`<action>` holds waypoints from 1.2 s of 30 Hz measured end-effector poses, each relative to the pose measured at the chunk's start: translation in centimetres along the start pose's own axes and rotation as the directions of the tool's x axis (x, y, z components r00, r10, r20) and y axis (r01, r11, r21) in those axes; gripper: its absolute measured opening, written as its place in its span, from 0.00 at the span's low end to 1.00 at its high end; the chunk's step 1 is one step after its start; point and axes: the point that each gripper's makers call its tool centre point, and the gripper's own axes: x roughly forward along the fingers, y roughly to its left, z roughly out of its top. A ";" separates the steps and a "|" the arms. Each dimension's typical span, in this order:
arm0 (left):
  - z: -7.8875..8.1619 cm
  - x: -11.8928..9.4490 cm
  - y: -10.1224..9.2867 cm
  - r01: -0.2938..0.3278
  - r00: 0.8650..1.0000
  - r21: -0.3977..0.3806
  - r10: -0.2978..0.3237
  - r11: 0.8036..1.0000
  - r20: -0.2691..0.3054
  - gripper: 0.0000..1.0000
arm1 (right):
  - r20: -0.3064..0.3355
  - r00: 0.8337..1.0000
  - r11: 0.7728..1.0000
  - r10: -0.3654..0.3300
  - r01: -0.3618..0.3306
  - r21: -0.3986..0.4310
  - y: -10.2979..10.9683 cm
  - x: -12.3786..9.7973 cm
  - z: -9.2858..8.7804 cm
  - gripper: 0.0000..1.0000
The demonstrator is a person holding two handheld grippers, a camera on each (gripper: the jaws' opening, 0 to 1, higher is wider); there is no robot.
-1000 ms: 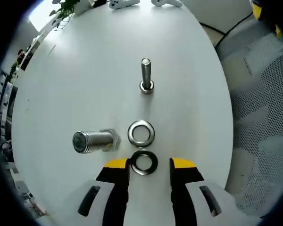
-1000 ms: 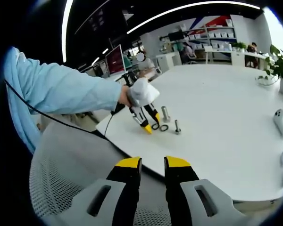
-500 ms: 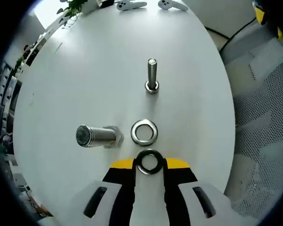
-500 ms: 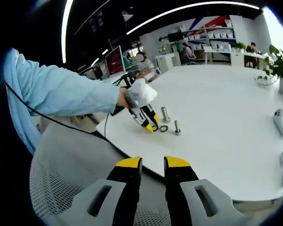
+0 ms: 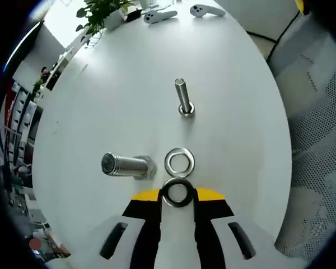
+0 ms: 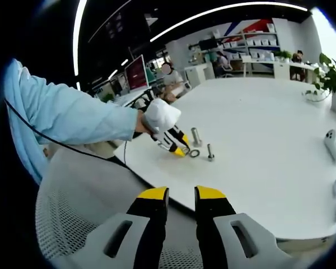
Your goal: Place the washer onto the threaded stud by aligning its center hole with the stud, sliding it down to the base, and recovering from edge contact or off-axis alignment until the washer reaches the visible bottom stop.
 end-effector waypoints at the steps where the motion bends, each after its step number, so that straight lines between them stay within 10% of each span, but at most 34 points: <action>1: 0.0 -0.1 0.1 -0.011 1.000 0.005 0.011 1.000 0.003 0.19 | 0.000 1.000 1.000 0.000 0.000 0.000 0.0 0.0 0.0 0.21; 36: 2.4 -6.0 4.4 -0.160 0.979 0.007 0.158 0.987 0.127 0.19 | 0.007 1.000 1.000 -0.007 0.007 0.006 -0.2 0.0 0.2 0.21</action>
